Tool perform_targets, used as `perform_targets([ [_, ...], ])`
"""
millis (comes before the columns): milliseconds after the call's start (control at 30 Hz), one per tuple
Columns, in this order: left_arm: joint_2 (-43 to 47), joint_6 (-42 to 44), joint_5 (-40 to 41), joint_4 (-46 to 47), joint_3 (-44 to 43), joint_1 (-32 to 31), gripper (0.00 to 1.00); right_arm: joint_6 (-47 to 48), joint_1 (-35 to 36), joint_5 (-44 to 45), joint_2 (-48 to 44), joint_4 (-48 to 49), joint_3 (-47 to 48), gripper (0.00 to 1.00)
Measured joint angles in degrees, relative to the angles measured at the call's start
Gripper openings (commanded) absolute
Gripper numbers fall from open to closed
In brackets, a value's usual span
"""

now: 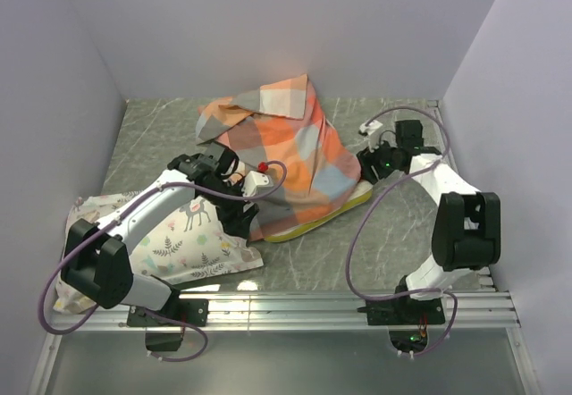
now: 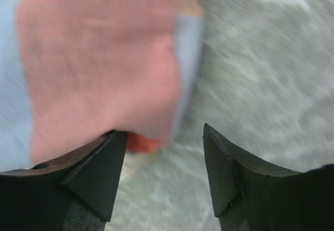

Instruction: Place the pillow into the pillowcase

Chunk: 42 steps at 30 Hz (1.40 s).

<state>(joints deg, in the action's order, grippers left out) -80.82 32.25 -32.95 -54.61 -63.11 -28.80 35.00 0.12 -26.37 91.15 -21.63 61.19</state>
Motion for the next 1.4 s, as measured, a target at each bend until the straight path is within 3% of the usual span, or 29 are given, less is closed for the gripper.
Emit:
perform_targets([
  [33,0.17,-0.42,0.2,0.15,0.24,0.0,0.75,0.57,0.94,-0.13,0.7,0.28,0.13,0.6],
  [67,0.26,-0.74,0.48,0.39,0.44,0.0,0.75,1.57,2.34,-0.26,1.79,0.5,0.46,0.48],
  [133,0.26,-1.64,1.11,0.81,0.83,0.0,0.75,3.28,3.89,-0.22,3.19,0.55,1.03,0.33],
  [167,0.31,-2.01,1.51,1.25,1.27,0.0,0.74,4.02,4.59,-0.26,3.87,0.33,1.42,0.16],
  [267,0.31,-3.91,2.45,2.84,2.73,0.0,0.7,5.7,4.79,-0.42,5.42,-1.57,3.23,0.0],
  [433,-1.88,-6.56,2.43,6.84,3.3,-0.35,0.7,5.75,0.94,-3.72,4.09,-6.08,5.01,0.0],
  [567,-3.89,-6.58,4.59,11.17,5.35,-4.39,0.73,5.33,-4.28,-5.95,-0.31,-11.08,5.11,0.0],
  [700,-4.52,-7.3,10.29,16.59,10.29,-11.63,0.76,5.31,-5.77,-7.13,-6.67,-13.77,3.34,0.0],
  [767,-5.31,-8.0,13.75,19.08,12.26,-13.18,0.79,5.35,-5.77,-7.43,-9.16,-14.56,1.6,0.0],
  [833,-5.73,-8.39,16.79,22.21,14.21,-13.42,0.77,5.53,-5.75,-7.54,-10.51,-15.43,-0.17,0.0],
  [1000,-5.62,-10.29,23.34,31.12,17.99,-13.6,0.44,6.6,-6.21,-7.48,-10.88,-17.07,-2.75,0.0],
  [1033,-5.44,-10.78,23.41,32.26,18.25,-13.46,0.34,6.69,-6.4,-7.52,-10.86,-17.62,-2.78,0.0],
  [1067,-5.09,-11.34,23.39,33.66,18.64,-13.22,0.09,6.67,-6.58,-7.63,-10.86,-17.88,-2.78,0.0],
  [1100,-4.61,-11.89,23.21,34.53,18.97,-13.07,0.01,6.64,-6.86,-7.85,-10.86,-18.29,-2.69,0.0],
  [1267,0.57,-12.83,19.96,33.03,17.49,-10.97,0.0,4.42,-8.92,-10.45,-10.51,-23.28,0.94,0.0],
  [1400,1.99,-15.85,13.22,23.91,5.07,-4.52,0.0,-1.73,-12.63,-16.15,-10.19,-28.94,12.5,0.0],
])
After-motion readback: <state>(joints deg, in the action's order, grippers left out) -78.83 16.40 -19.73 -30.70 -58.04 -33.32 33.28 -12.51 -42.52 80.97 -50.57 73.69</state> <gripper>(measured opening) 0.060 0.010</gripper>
